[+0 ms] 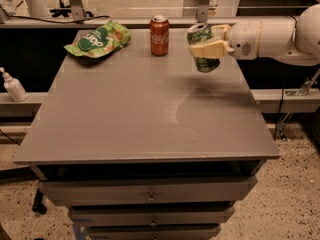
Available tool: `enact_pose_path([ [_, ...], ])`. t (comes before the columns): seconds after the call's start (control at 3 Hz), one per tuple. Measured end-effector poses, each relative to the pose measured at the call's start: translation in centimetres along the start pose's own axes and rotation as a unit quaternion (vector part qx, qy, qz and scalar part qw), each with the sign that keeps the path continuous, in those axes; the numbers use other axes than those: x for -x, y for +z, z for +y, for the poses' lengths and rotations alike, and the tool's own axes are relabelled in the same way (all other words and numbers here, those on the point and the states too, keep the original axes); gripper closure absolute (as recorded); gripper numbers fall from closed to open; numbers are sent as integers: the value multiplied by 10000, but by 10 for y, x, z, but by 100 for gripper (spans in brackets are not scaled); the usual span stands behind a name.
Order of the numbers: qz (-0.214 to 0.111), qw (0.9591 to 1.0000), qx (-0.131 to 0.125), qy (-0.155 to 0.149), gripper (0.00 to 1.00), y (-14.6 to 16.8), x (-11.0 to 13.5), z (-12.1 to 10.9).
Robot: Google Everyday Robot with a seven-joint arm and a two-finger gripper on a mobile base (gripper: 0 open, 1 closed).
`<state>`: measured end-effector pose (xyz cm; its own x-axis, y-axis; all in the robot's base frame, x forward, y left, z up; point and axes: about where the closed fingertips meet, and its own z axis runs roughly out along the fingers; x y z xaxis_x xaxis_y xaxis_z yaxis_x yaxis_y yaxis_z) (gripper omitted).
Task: Place green can upright
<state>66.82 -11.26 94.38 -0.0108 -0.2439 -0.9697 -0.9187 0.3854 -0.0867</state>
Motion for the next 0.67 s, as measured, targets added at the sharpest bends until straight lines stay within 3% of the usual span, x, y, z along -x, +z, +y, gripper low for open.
enact_pose_path([
  [0.67, -778, 9968, -98, 132, 100, 0, -14, -1],
])
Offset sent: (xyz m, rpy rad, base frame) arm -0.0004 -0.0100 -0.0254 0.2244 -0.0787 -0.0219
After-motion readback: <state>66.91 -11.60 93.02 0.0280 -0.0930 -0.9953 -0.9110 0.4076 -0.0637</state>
